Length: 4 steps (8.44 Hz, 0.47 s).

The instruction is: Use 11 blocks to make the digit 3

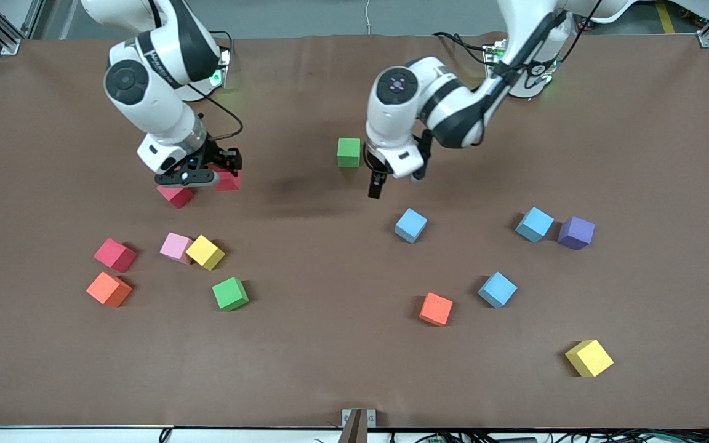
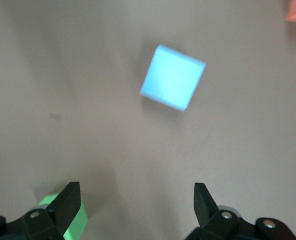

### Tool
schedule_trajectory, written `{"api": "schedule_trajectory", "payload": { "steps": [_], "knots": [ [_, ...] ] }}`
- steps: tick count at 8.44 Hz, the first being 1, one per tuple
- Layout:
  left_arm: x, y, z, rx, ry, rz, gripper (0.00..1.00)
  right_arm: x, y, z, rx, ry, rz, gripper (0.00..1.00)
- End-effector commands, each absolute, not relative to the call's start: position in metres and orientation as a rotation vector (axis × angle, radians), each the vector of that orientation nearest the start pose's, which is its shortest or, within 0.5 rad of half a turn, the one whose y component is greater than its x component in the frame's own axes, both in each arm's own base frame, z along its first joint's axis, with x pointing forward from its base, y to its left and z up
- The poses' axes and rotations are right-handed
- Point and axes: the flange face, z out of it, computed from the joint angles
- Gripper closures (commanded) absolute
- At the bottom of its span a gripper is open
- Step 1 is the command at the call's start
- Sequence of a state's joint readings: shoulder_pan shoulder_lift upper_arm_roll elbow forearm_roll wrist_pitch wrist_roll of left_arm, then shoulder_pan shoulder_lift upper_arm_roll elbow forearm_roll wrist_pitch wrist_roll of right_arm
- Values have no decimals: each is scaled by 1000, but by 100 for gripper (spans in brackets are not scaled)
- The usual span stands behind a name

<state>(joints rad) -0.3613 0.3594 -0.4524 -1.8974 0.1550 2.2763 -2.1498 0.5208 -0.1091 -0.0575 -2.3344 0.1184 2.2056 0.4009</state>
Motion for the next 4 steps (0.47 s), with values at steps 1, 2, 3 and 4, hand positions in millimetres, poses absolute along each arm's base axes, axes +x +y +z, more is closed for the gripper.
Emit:
{"api": "schedule_trajectory", "payload": {
  "steps": [1, 2, 3, 4],
  "knots": [
    [479, -399, 366, -2680, -1795, -38, 0, 415, 267, 372, -3060, -77, 115, 87],
    [496, -376, 375, -2724, -1742, -67, 0, 406, 292, 367, -3059, -170, 98, 86],
    [515, -347, 384, -2768, -1681, -100, 0, 398, 319, 356, -3054, -275, 85, 86],
    [531, -318, 394, -2803, -1623, -132, 0, 396, 340, 343, -3057, -350, 90, 86]
  ]
}}
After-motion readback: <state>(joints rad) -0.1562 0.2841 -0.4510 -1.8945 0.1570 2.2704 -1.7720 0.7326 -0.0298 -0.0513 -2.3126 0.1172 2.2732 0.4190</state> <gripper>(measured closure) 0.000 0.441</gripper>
